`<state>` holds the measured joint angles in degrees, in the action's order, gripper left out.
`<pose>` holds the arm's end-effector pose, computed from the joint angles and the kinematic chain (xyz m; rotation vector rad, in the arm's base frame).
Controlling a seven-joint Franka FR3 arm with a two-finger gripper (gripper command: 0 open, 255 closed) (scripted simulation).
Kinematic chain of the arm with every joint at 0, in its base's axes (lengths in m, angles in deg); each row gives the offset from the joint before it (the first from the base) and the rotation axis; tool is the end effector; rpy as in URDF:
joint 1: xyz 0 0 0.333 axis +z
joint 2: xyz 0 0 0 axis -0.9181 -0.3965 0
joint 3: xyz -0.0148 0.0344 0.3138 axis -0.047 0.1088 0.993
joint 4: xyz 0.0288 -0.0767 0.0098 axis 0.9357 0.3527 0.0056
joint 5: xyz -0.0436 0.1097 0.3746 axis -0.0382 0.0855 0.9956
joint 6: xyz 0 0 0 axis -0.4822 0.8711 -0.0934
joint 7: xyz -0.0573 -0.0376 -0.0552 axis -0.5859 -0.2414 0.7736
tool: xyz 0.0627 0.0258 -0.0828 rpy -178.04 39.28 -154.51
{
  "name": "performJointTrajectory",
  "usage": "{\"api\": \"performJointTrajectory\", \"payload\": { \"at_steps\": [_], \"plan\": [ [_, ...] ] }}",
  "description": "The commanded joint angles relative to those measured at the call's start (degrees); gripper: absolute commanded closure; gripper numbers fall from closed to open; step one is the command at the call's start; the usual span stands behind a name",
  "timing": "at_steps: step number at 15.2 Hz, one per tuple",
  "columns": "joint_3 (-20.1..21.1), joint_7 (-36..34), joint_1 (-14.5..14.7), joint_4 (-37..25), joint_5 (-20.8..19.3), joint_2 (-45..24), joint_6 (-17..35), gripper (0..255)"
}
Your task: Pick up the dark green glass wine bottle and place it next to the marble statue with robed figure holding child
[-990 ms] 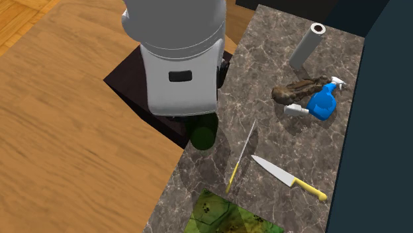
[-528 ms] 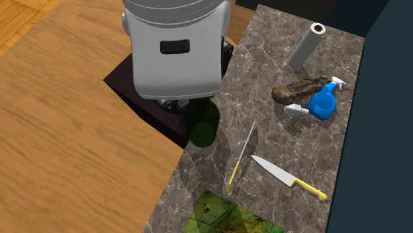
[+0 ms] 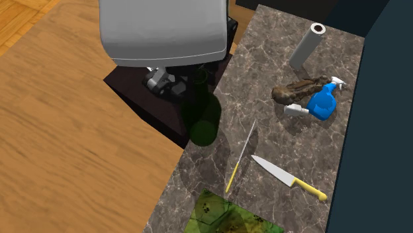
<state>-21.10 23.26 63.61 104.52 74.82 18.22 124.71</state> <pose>0.3456 -0.2408 0.6759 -3.0974 0.2324 -0.0883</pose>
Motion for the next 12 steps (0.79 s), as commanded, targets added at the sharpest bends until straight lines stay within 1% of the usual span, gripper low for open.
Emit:
{"api": "performJointTrajectory", "payload": {
  "at_steps": [1,12],
  "plan": [
    [0.0,0.1,0.1,-2.2,0.2,-0.7,-1.5,255],
    [-0.7,1.3,0.9,-15.6,1.7,-5.5,-10.3,255]
  ]
}}
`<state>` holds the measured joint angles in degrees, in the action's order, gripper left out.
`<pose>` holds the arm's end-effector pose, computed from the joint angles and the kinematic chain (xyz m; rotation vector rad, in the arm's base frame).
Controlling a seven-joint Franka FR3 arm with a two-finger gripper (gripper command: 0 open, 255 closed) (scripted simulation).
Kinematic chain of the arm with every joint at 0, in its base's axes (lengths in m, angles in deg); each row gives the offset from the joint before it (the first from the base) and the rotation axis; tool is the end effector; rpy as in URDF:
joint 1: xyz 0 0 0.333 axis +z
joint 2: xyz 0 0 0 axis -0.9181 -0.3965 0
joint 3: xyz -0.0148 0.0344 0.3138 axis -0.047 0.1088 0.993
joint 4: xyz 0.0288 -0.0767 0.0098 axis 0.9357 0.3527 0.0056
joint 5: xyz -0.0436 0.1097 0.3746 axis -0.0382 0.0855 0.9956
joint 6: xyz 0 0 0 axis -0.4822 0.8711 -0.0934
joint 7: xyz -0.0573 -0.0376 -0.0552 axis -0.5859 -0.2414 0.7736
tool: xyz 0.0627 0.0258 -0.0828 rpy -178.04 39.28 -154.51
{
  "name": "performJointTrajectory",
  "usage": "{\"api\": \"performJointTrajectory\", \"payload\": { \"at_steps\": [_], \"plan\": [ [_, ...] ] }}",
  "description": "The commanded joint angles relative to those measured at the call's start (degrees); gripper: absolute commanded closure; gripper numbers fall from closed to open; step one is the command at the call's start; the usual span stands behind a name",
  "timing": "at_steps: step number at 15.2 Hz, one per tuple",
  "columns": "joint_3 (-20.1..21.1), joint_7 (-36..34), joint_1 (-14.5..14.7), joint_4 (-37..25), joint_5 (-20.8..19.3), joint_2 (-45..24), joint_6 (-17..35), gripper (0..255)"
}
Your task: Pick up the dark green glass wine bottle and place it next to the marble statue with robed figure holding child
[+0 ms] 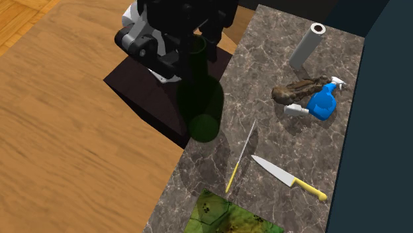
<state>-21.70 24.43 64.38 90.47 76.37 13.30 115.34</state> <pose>0.3452 -0.2411 0.7386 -3.0974 0.2325 -0.0882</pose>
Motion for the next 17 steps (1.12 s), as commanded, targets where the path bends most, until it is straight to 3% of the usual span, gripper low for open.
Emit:
{"api": "performJointTrajectory", "payload": {
  "at_steps": [1,10,17],
  "plan": [
    [-0.2,0.3,0.1,-2.9,0.4,-1.2,-1.8,255],
    [-2.1,2.1,0.4,-16.9,2.6,-7.4,-10.0,255],
    [-5.2,4.8,-0.4,-31.8,6.2,-15.1,-18.2,255]
  ]
}}
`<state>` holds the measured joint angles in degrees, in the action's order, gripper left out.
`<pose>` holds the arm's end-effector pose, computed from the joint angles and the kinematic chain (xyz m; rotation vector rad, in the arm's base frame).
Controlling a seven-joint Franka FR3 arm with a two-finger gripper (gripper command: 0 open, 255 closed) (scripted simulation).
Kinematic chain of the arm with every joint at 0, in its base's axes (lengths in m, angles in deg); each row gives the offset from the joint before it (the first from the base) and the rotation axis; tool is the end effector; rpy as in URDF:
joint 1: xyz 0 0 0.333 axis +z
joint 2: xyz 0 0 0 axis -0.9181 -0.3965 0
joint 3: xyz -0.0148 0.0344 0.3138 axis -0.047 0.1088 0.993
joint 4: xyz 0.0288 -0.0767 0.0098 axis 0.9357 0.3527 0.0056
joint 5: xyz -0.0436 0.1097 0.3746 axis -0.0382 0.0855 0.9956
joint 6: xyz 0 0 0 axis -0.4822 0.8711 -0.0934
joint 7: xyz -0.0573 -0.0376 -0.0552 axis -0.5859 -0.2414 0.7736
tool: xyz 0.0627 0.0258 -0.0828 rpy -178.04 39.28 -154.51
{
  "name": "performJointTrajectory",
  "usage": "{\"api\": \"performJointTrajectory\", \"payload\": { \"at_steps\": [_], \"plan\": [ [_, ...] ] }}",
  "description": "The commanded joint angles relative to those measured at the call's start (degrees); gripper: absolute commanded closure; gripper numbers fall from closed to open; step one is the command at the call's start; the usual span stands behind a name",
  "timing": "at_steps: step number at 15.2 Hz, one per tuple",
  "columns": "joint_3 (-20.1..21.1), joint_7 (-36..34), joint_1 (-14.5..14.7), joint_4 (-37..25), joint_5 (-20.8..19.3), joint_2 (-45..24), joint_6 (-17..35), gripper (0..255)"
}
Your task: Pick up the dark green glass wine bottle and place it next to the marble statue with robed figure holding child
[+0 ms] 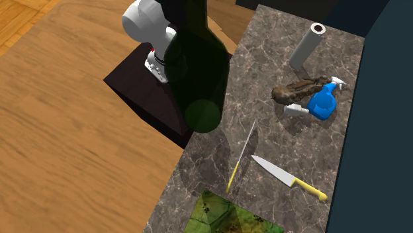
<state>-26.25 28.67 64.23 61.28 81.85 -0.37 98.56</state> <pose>0.3456 -0.2407 0.8289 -3.0970 0.2333 -0.0885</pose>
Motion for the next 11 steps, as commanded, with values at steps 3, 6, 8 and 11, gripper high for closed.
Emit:
{"api": "performJointTrajectory", "payload": {
  "at_steps": [3,6,8,11],
  "plan": [
    [-3.0,2.5,-1.9,-11.7,4.1,-6.5,-6.2,255],
    [0.7,-2.5,1.6,-4.2,0.5,-0.9,-3.3,255],
    [4.5,-7.4,3.8,3.6,-2.0,4.3,-0.1,255],
    [9.4,-13.5,5.3,12.6,-3.4,10.0,3.5,255]
  ]
}}
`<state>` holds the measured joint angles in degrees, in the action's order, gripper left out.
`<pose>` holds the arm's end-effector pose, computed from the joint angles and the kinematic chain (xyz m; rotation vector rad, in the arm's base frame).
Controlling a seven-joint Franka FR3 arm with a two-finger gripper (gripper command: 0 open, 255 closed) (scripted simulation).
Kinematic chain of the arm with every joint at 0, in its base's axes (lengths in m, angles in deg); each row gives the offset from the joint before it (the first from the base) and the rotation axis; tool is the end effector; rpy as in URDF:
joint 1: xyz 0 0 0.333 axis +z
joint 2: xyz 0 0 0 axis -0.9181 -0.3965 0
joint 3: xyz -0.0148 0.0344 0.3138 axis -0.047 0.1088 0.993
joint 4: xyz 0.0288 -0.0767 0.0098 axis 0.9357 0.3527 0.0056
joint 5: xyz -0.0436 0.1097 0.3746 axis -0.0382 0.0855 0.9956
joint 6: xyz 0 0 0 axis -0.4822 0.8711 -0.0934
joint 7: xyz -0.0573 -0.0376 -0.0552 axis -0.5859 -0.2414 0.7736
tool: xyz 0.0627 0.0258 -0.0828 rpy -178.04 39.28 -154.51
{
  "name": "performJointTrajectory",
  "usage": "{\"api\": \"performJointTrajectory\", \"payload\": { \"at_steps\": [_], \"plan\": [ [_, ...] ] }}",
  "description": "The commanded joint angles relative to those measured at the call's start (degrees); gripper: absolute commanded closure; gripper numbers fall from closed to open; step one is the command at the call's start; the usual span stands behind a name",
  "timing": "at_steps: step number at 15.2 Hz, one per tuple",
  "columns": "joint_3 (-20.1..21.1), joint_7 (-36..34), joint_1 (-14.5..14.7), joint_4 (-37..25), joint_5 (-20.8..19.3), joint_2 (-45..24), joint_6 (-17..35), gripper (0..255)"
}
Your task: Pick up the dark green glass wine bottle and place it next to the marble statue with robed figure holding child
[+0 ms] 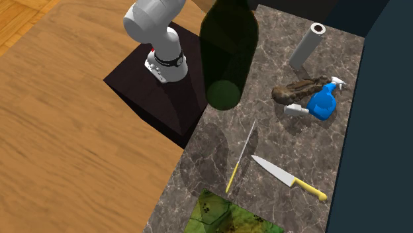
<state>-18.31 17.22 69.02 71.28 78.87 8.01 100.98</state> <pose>0.3482 -0.1679 0.8234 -3.0959 0.2274 -0.0873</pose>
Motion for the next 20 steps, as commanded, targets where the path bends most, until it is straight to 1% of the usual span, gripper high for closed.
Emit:
{"api": "performJointTrajectory", "payload": {
  "at_steps": [1,5,10,15,20],
  "plan": [
    [2.9,-3.9,0.8,5.1,-0.5,3.1,2.2,255],
    [8.0,-10.7,2.0,13.9,-0.2,7.9,6.0,255],
    [13.7,-18.1,3.2,22.3,1.2,11.8,10.4,255],
    [19.0,-25.0,4.6,28.6,3.3,13.8,14.7,255],
    [24.2,-31.5,6.1,33.1,5.4,14.2,19.0,255]
  ]
}}
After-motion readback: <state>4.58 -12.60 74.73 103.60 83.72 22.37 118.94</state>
